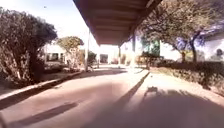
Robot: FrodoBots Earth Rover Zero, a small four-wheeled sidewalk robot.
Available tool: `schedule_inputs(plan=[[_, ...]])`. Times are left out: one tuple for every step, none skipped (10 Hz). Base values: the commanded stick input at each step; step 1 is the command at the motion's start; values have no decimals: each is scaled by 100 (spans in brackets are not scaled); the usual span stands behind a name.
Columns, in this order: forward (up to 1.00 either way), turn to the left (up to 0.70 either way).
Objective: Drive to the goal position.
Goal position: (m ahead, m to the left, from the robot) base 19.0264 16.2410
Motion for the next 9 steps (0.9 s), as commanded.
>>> schedule_inputs(plan=[[6, 0], [1, 0], [37, 0], [85, 0], [85, 0], [85, 0], [85, 0], [85, 0], [85, 0]])
